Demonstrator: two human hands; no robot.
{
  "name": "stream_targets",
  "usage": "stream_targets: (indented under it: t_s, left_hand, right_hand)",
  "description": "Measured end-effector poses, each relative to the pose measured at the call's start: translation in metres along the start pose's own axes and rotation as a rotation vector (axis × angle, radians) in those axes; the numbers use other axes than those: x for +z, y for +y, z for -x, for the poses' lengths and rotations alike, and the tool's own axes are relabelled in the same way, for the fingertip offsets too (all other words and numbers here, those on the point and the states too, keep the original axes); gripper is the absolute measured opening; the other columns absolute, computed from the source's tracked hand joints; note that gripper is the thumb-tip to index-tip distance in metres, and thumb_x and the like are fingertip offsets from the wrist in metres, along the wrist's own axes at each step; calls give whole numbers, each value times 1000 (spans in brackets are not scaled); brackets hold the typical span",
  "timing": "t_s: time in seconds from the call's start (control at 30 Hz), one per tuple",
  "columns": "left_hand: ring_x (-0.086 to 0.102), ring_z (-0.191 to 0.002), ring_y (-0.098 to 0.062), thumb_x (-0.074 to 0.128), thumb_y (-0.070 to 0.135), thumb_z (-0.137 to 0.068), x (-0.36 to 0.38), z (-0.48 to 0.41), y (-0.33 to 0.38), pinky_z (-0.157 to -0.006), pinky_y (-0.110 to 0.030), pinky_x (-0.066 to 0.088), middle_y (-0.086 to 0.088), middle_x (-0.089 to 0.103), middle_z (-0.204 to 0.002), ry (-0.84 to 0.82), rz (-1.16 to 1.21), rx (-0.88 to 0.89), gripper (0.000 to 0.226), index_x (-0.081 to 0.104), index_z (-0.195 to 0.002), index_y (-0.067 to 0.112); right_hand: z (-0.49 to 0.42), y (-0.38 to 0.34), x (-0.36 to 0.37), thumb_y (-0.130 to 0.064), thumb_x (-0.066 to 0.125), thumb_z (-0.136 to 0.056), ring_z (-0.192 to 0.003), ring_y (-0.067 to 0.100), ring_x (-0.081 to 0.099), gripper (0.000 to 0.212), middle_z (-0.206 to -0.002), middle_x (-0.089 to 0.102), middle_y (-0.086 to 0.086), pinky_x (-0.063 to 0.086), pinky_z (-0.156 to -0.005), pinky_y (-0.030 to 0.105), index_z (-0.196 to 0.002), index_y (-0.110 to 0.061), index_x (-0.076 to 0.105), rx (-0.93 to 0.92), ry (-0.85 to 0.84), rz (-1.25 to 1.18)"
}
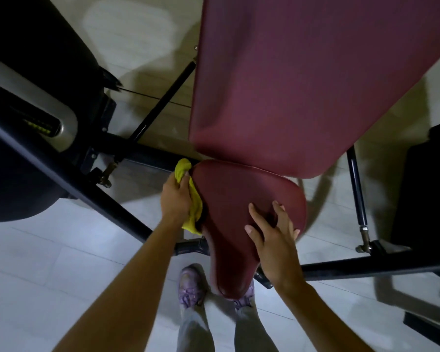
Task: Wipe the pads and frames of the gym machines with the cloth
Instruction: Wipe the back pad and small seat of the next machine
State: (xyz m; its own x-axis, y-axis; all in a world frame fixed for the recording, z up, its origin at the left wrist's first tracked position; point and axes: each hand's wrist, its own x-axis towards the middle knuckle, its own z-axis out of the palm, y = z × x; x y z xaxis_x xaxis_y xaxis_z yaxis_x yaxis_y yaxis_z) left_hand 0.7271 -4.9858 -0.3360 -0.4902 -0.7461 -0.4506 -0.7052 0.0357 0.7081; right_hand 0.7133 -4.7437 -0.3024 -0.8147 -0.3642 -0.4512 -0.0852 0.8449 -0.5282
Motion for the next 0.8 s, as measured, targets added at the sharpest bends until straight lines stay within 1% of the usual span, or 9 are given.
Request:
stream_targets:
  t_s: [0.1,0.17,0.23,0.3,0.4,0.5,0.6,0.7,0.8]
  left_hand:
    - [62,-112,-25,52,43,-105,-1,-49,10,-92,-32,43,-3,69,-114,-251,-119,25,36,69,-123,17]
    - [64,-113,-24,55,48,-102,0,-65,15,-100,-38,48,-1,71,-114,-321,-141,44,33,72,-117,24]
    - [64,-112,-21,56,47,-102,1,-60,17,-100,-36,48,2,71,-113,-315,-61,7,28,71,-116,27]
    - [61,-107,-17,55,41,-104,-5,-34,13,-89,-29,43,4,69,-111,-230,-32,7,29,68,-122,22]
    - [60,-100,-24,48,33,-107,-5,15,0,-80,-29,36,-3,66,-107,-26,-70,40,28,63,-118,13]
    - [59,-107,-29,44,32,-108,1,52,-11,-83,-31,37,-10,64,-116,81,-41,0,30,59,-123,11]
    - [60,-106,-33,44,31,-108,0,31,-4,-82,-32,36,-12,65,-114,51,-110,39,28,60,-119,12]
    - [61,-110,-37,47,36,-107,1,-10,15,-81,-34,37,-15,67,-114,-72,-199,58,31,62,-118,12]
    - [62,-112,-34,52,40,-105,4,-27,19,-83,-33,39,-10,71,-114,-135,-207,103,31,66,-122,19]
  right_hand:
    - [0,6,5,-64,35,-97,-157,22,6,53,-169,14,1,12,-121,69,-149,-53,43,0,29,-29]
    - [-1,8,6,-64,38,-100,-155,25,15,49,-167,20,3,15,-120,71,-147,-53,46,-19,63,-31]
    - [-2,9,5,-66,39,-98,-154,25,20,50,-166,22,3,14,-120,72,-146,-53,48,-7,70,-29]
    - [-1,7,4,-66,39,-95,-154,23,20,54,-165,23,2,14,-120,72,-146,-53,49,3,56,-39]
    - [0,7,3,-65,40,-94,-155,23,18,54,-167,21,2,13,-120,72,-146,-53,49,8,47,-51]
    - [-1,3,2,-67,36,-90,-155,24,19,58,-167,18,1,9,-122,69,-145,-53,49,34,25,-44]
    - [-1,1,5,-67,39,-91,-154,25,22,56,-167,20,1,10,-120,70,-144,-53,52,39,53,-59]
    - [1,5,11,-64,43,-94,-152,26,28,51,-165,26,4,14,-116,72,-142,-51,55,12,125,-48]
    - [3,7,13,-62,45,-95,-152,26,27,51,-165,26,5,12,-117,71,-143,-49,56,1,126,-41]
